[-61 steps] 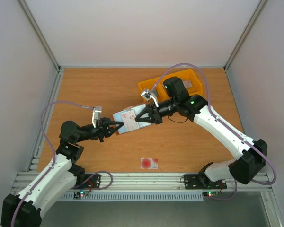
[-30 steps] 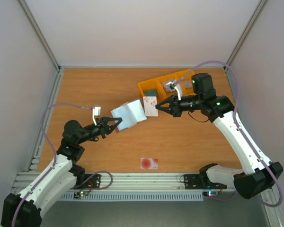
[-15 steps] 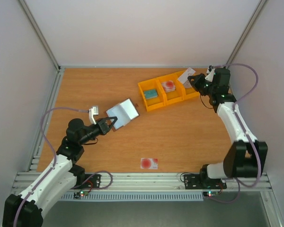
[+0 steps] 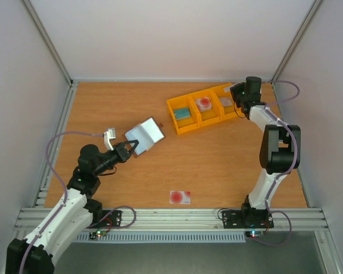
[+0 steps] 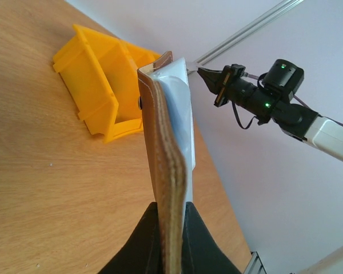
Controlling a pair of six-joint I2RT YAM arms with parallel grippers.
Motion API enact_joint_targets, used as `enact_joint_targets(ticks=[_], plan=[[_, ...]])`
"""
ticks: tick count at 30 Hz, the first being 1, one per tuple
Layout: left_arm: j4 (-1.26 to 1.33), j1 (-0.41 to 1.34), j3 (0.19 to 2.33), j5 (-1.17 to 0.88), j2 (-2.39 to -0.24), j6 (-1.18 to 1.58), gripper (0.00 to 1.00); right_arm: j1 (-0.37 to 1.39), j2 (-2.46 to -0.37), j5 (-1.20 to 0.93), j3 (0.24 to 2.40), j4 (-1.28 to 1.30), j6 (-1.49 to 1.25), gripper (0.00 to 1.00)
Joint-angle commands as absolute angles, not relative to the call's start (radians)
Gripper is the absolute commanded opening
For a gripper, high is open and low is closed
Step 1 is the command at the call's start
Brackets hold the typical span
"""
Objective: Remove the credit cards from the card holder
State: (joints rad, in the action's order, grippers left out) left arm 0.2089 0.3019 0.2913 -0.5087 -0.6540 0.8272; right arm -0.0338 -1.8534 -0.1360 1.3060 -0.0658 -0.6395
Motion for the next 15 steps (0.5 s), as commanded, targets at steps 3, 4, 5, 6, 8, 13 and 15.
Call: enact_joint_targets(ticks=[3,4,5,6,8,13,15], plan=[[0.269,0.288,0.281,-0.502,-0.641,0.831,0.00,-0.043,-1.944,-0.123,1.330,-0.113,-0.777,0.01],[0.271,0.286,0.281,-0.500,-0.641,0.831,0.00,-0.042,-1.940,-0.130,1.307,-0.130,-0.787,0.01],[0.271,0.285,0.279,-0.500,-0.641,0.830,0.00,-0.041,-1.936,-0.132,1.280,-0.139,-0.792,0.01],[0.271,0.284,0.278,-0.500,-0.643,0.829,0.00,-0.040,-1.931,-0.139,1.263,-0.144,-0.793,0.01],[0.275,0.284,0.279,-0.502,-0.647,0.831,0.00,-0.039,-1.920,-0.150,1.237,-0.153,-0.789,0.01],[0.288,0.284,0.275,-0.500,-0.654,0.837,0.00,-0.034,-1.934,-0.147,1.223,-0.157,-0.787,0.01],[0.289,0.283,0.276,-0.501,-0.655,0.838,0.00,-0.034,-1.975,-0.166,1.248,-0.153,-0.804,0.01]])
